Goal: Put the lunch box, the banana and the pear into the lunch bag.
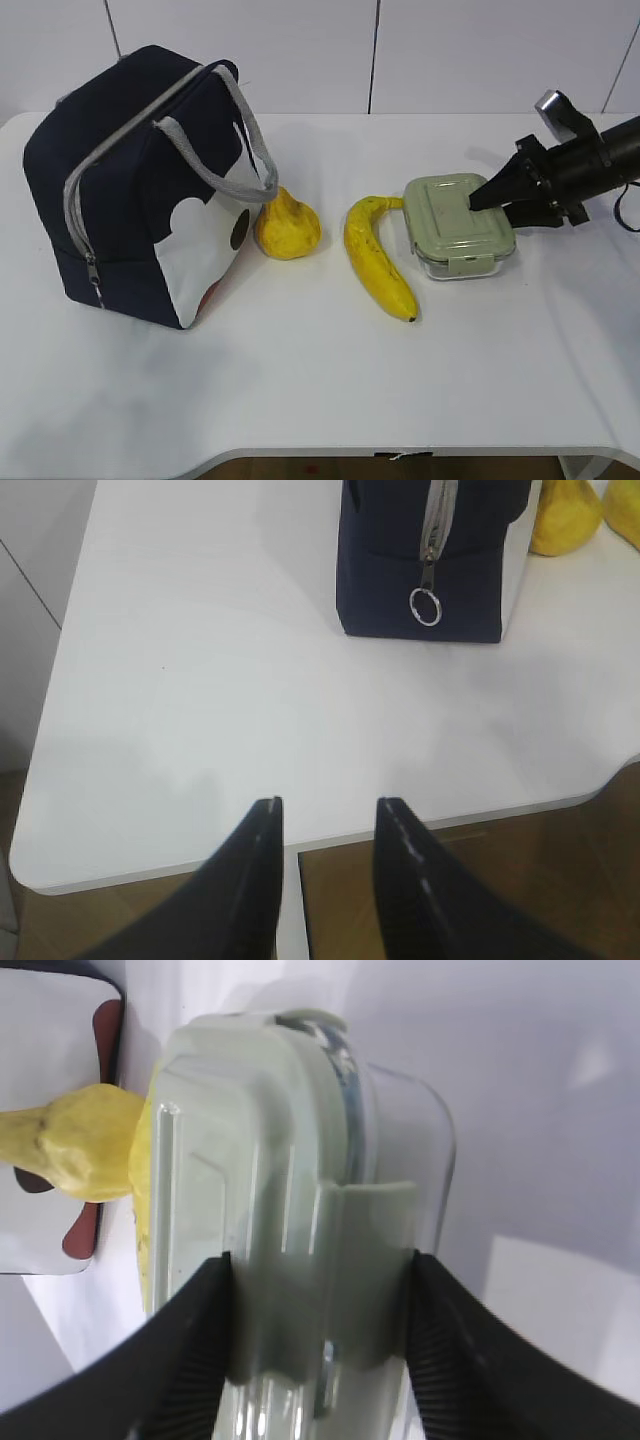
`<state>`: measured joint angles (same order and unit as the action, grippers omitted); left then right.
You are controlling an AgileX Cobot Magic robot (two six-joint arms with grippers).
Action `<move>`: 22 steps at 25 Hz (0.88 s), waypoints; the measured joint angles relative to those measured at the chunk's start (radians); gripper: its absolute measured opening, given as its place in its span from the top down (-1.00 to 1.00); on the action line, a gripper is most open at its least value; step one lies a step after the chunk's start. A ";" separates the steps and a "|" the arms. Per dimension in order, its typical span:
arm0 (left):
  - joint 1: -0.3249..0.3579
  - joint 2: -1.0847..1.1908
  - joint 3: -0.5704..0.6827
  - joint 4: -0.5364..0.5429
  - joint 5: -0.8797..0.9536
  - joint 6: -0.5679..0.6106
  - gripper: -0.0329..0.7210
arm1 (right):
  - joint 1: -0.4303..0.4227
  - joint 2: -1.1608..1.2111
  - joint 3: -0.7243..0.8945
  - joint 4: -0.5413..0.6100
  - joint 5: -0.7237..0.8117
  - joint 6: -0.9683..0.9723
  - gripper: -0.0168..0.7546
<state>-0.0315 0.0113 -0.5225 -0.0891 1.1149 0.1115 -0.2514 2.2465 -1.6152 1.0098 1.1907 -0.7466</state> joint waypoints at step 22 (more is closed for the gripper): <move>0.000 0.450 -0.120 -0.196 -0.458 0.000 0.24 | 0.000 -0.187 0.003 -0.023 -0.005 0.125 -0.08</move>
<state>-0.0315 0.4608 -0.6421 -0.2849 0.6568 0.1115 -0.2514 2.0597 -1.6117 0.9867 1.1852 -0.6212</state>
